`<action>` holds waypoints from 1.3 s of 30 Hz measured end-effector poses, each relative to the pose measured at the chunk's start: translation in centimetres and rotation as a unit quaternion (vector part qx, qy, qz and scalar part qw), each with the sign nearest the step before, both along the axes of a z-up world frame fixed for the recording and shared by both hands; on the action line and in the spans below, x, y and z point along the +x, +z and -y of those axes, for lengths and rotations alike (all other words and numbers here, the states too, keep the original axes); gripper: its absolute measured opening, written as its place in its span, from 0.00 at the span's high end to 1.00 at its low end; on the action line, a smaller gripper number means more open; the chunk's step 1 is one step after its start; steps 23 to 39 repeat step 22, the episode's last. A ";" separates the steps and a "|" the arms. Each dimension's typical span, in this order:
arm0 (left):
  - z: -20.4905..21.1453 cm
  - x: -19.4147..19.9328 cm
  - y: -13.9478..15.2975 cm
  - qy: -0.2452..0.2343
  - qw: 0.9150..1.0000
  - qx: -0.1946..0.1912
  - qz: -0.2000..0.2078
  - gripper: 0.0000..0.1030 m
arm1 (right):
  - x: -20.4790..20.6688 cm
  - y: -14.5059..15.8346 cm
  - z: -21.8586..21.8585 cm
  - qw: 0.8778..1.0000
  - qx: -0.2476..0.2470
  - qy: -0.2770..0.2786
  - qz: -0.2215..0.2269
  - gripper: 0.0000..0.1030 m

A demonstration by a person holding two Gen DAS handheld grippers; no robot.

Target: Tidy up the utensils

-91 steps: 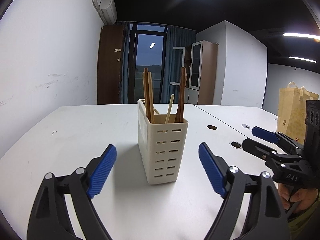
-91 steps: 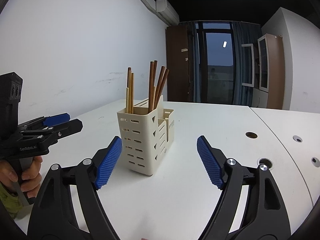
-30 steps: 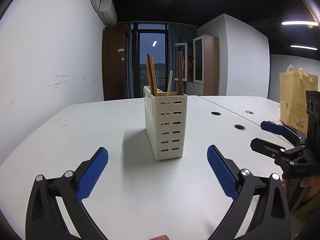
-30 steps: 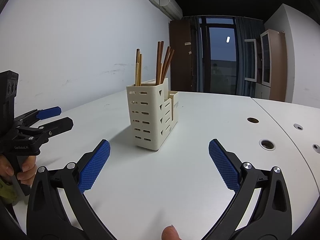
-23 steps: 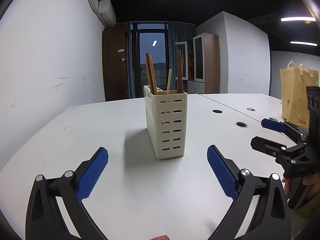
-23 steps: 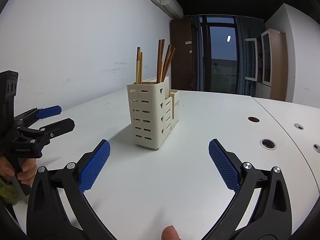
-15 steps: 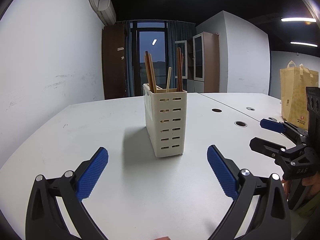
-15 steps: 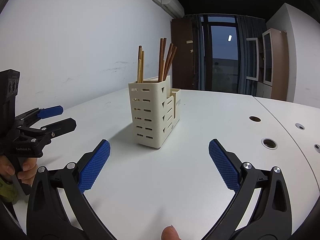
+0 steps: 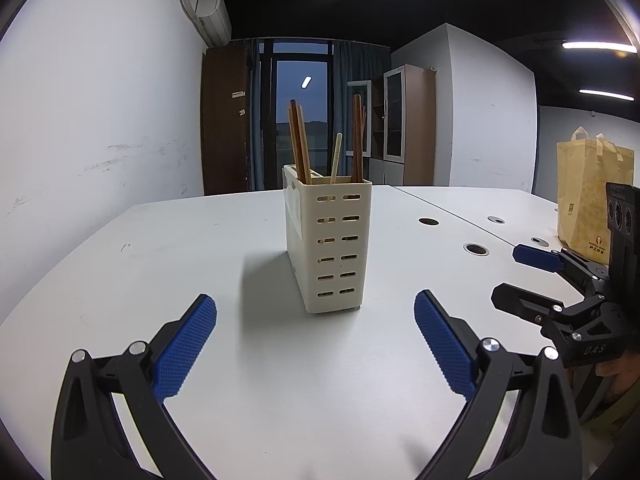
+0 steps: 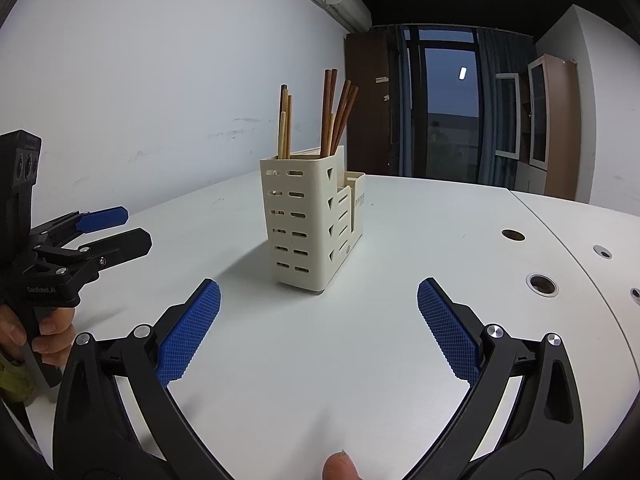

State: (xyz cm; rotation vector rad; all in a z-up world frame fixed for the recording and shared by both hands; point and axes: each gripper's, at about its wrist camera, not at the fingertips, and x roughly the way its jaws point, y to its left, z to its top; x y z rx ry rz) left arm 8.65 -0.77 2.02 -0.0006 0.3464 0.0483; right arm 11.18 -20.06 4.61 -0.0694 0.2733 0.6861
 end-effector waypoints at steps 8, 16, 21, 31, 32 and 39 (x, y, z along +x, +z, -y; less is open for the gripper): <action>0.1 0.0 -0.1 -0.002 1.000 0.001 -0.002 0.05 | -0.1 0.0 0.0 1.000 -0.001 0.002 0.000 0.08; 0.5 0.1 -0.2 -0.001 1.000 0.006 -0.007 0.05 | -0.1 -0.2 -0.3 1.000 -0.005 0.007 -0.001 0.08; 0.6 0.4 -0.5 -0.007 1.000 0.000 -0.020 0.05 | -0.1 -0.2 -0.3 1.000 -0.004 0.007 -0.001 0.08; 0.6 0.4 -0.5 -0.007 1.000 0.000 -0.019 0.05 | -0.1 -0.2 -0.3 1.000 -0.004 0.007 -0.001 0.08; 0.6 0.4 -0.5 -0.007 1.000 0.000 -0.019 0.05 | -0.1 -0.2 -0.3 1.000 -0.004 0.007 -0.001 0.08; 0.6 0.4 -0.5 -0.007 1.000 0.000 -0.019 0.05 | -0.1 -0.2 -0.3 1.000 -0.004 0.007 -0.001 0.08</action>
